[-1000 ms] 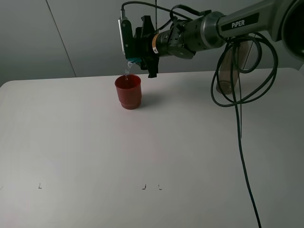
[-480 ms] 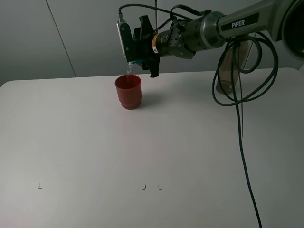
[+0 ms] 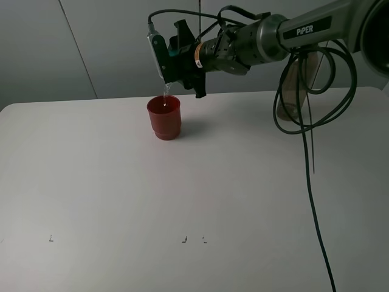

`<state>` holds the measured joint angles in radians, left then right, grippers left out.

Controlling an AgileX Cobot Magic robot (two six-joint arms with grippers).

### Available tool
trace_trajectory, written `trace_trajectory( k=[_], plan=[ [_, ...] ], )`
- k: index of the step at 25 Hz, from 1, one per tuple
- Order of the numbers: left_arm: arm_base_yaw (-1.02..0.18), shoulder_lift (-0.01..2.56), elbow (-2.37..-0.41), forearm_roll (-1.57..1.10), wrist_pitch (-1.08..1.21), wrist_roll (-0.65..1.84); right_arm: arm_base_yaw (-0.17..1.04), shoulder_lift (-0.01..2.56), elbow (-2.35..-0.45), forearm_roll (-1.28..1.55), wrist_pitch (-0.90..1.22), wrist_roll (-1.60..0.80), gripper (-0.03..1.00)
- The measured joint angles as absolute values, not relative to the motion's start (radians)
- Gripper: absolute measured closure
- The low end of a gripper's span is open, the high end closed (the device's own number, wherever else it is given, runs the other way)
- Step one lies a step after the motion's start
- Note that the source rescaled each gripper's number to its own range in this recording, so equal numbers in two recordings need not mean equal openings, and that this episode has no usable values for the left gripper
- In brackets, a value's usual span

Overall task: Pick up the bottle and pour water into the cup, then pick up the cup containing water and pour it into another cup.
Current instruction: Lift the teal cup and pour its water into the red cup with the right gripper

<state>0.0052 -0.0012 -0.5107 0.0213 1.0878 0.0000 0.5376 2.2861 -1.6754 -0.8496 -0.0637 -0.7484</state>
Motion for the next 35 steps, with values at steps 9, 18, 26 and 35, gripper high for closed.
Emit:
trace_trajectory(
  k=[9,18,26,35],
  plan=[
    [0.005,-0.001,-0.511,0.021,1.088,0.0,0.538,2.286,-1.675,-0.85,-0.064,-0.84,0.88],
    [0.005,-0.001,-0.511,0.021,1.088,0.0,0.538,2.286,-1.679,-0.85,-0.088,-0.858,0.88],
    [0.005,-0.001,-0.511,0.021,1.088,0.0,0.538,2.286,-1.679,-0.85,-0.092,-0.92,0.88],
    [0.005,-0.001,-0.511,0.021,1.088,0.0,0.538,2.286,-1.679,-0.85,-0.094,-0.996,0.88]
  ],
)
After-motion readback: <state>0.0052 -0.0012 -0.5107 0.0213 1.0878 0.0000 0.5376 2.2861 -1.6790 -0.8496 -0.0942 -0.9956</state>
